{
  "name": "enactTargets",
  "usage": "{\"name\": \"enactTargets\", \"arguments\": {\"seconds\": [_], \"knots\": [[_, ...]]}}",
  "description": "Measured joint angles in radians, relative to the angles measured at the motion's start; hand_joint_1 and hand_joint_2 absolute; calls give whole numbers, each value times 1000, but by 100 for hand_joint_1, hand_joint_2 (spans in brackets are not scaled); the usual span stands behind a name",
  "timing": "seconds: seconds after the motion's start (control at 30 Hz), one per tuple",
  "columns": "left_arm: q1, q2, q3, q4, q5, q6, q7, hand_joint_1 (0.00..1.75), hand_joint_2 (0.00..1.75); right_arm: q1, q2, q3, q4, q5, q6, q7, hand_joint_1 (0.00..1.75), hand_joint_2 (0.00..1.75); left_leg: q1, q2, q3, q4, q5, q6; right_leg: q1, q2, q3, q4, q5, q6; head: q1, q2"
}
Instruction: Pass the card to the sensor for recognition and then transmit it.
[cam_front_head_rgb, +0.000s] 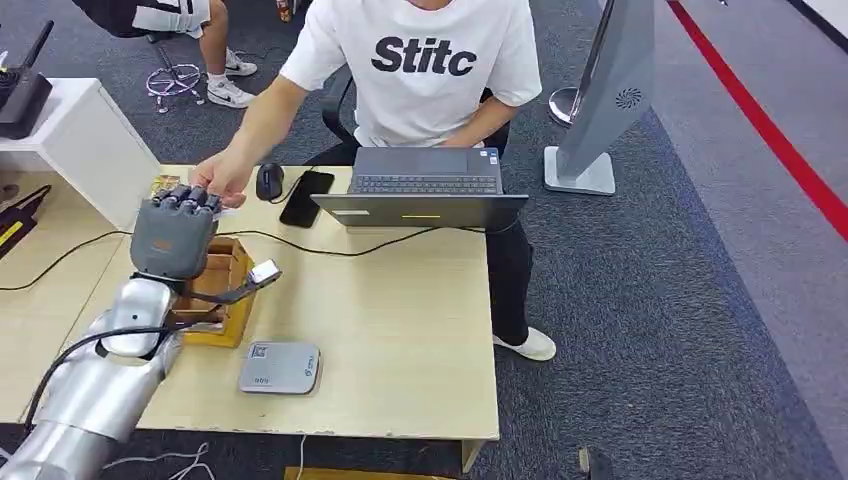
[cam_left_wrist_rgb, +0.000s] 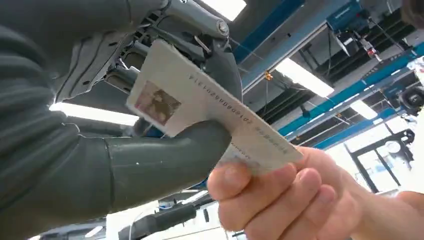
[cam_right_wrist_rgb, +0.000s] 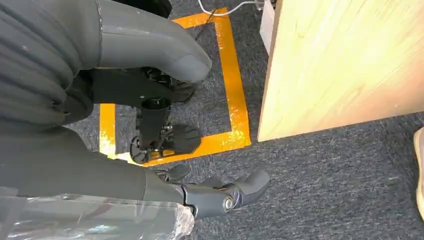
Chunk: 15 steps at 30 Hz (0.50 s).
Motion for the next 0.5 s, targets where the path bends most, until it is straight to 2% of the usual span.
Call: {"name": "enactTargets", "arguments": {"seconds": [0.2,0.33,0.5], "knots": [[41,-12,36,-30,0,10,-19,175,175,4,-2,-1,0,-4,-3,-2,0,175,0,0,0,0,0,0,0,0,0,0,0,0,0,0],[82,-49,87,-56,0,37,-65,175,175,7,-3,-6,0,-10,-3,-8,0,175,0,0,0,0,0,0,0,0,0,0,0,0,0,0],[105,-74,130,-71,0,39,-73,175,175,8,-5,-10,0,-10,-3,-8,0,175,0,0,0,0,0,0,0,0,0,0,0,0,0,0]]}}
